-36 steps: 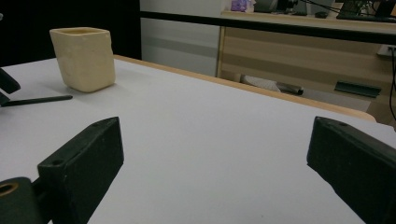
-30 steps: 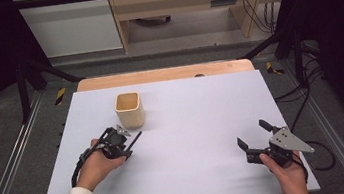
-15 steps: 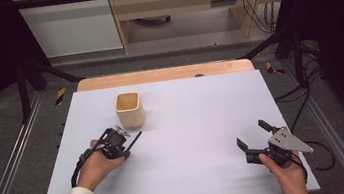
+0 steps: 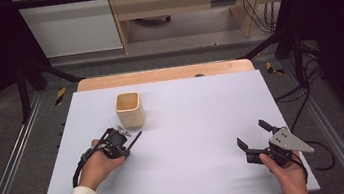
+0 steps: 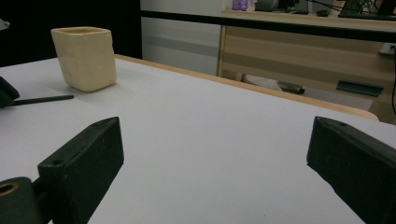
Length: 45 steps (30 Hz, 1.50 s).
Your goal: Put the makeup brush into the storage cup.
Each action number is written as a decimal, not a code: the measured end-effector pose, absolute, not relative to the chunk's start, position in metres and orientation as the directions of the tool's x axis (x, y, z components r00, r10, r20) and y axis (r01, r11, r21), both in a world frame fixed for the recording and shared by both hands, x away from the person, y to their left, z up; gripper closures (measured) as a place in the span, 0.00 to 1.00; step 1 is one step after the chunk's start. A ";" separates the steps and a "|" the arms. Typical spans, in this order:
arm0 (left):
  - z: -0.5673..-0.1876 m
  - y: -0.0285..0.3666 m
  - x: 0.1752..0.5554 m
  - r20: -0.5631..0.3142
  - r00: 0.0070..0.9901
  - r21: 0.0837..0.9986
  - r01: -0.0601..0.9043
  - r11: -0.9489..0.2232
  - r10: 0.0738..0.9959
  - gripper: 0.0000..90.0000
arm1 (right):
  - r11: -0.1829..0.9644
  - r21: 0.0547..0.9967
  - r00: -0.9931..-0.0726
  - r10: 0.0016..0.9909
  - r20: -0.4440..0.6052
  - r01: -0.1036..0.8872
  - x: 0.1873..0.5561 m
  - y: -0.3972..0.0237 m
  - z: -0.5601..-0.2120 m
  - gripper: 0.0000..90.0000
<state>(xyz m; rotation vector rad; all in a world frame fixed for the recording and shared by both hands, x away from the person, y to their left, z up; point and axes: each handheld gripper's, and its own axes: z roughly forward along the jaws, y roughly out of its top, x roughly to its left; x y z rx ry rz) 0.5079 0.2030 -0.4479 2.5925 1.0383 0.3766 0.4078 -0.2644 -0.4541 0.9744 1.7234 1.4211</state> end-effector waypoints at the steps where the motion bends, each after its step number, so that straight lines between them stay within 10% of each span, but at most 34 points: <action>1: -0.448 0.203 0.508 0.123 0.700 0.388 0.619 -0.683 0.704 0.84 | 0.119 0.986 -0.480 0.876 -0.048 0.119 0.408 -0.265 -0.454 0.05; 45: -0.410 0.186 0.501 0.181 0.776 0.434 0.489 -0.757 0.605 0.93 | 0.129 0.984 -0.487 0.872 -0.054 0.122 0.409 -0.261 -0.455 0.04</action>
